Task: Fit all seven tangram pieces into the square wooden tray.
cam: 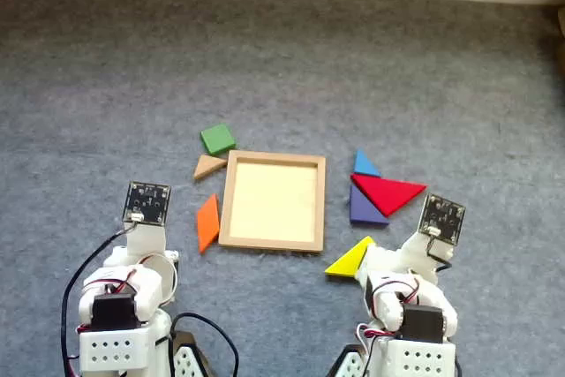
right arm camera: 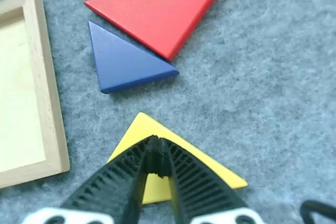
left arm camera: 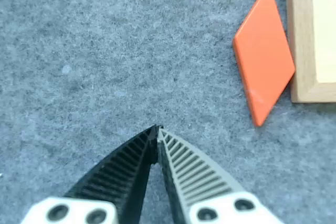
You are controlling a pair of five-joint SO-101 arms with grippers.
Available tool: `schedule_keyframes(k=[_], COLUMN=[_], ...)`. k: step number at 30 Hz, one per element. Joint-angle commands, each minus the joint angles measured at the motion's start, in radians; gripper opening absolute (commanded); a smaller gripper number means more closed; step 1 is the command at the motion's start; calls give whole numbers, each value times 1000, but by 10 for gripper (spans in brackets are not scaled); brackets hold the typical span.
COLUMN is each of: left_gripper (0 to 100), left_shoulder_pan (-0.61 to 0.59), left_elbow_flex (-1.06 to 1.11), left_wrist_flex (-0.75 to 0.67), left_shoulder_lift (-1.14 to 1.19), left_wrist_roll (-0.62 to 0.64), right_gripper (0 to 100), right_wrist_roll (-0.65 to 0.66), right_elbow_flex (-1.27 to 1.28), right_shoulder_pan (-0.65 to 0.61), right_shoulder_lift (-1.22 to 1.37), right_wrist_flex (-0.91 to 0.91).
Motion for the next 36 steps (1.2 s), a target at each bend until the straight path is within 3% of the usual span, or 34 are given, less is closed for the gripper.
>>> schedule_keyframes(k=[1, 32, 36], left_gripper=[6, 7, 7], left_shoulder_pan=[-10, 36, 1], left_elbow_flex=[19, 19, -61], left_wrist_flex=[5, 9, 5], left_shoulder_lift=[-51, -53, -54], left_wrist_roll=[6, 5, 5], right_gripper=[5, 5, 5], right_wrist_roll=[9, 6, 9], right_elbow_flex=[102, 102, 102], right_shoulder_pan=[-15, -19, -16], right_shoulder_lift=[-12, -12, -12], right_wrist_flex=[10, 10, 10])
